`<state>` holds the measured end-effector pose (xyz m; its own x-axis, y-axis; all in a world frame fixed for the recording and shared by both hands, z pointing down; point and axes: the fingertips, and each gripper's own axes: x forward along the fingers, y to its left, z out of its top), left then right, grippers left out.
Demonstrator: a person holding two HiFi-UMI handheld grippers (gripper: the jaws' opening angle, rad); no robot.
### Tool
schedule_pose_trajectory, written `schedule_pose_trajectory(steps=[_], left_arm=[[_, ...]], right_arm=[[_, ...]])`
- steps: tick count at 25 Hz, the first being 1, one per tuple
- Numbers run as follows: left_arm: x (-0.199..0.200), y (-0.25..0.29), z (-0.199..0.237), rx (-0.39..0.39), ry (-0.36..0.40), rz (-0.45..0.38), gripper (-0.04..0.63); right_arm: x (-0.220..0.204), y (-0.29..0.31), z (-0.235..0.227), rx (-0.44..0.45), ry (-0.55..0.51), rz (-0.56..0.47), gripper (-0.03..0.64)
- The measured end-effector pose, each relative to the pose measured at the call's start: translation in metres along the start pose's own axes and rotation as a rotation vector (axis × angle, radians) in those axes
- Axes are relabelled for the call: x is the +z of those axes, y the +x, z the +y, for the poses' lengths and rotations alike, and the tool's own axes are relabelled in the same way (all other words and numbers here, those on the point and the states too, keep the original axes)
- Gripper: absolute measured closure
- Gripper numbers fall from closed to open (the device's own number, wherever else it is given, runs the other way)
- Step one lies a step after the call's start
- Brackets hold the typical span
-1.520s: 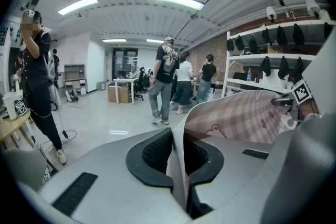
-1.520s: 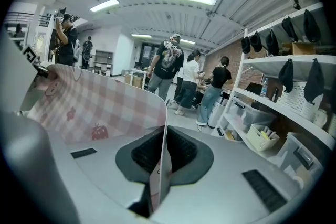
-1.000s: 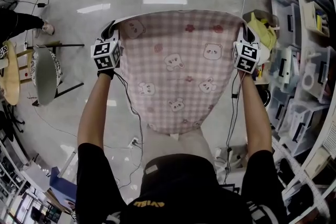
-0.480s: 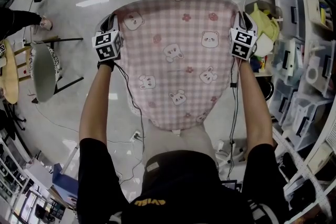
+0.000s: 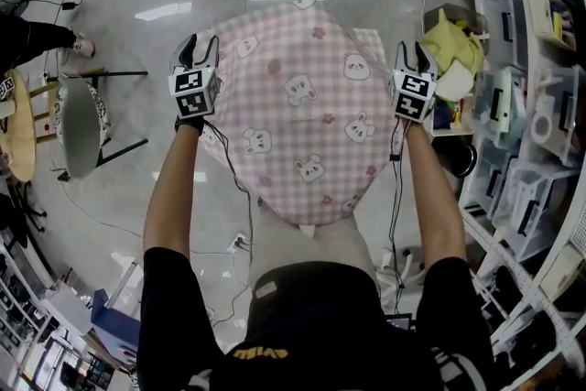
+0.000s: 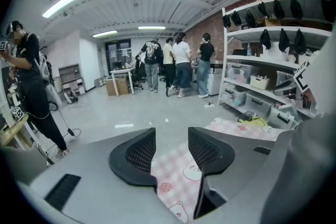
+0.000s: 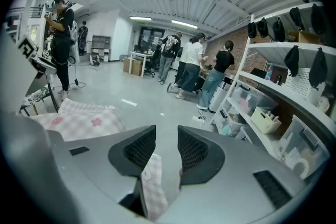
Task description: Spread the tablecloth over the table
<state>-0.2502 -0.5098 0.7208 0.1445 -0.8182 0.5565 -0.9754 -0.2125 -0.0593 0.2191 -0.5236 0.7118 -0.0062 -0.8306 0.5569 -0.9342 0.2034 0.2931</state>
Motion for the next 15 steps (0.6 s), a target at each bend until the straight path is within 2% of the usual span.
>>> schedule_pose_trajectory(steps=[4,9,13,15], left_arm=[[0.007,-0.018,-0.012,-0.011,-0.02,-0.032,0.391],[0.037,-0.063,-0.015,-0.025,-0.054,-0.084,0.397],[0.093,-0.135,-0.011,-0.043,-0.123,-0.213,0.417],[0.112,-0.171,-0.026,-0.074,-0.155,-0.261,0.425]], right_arm=[[0.0,-0.014,-0.002,0.002,0.011,-0.01,0.49],[0.023,-0.052,-0.006,-0.007,0.039,-0.042,0.539],[0.056,-0.117,0.015,0.025,0.087,-0.126,0.565],[0.052,-0.159,0.017,0.033,0.075,-0.148,0.578]])
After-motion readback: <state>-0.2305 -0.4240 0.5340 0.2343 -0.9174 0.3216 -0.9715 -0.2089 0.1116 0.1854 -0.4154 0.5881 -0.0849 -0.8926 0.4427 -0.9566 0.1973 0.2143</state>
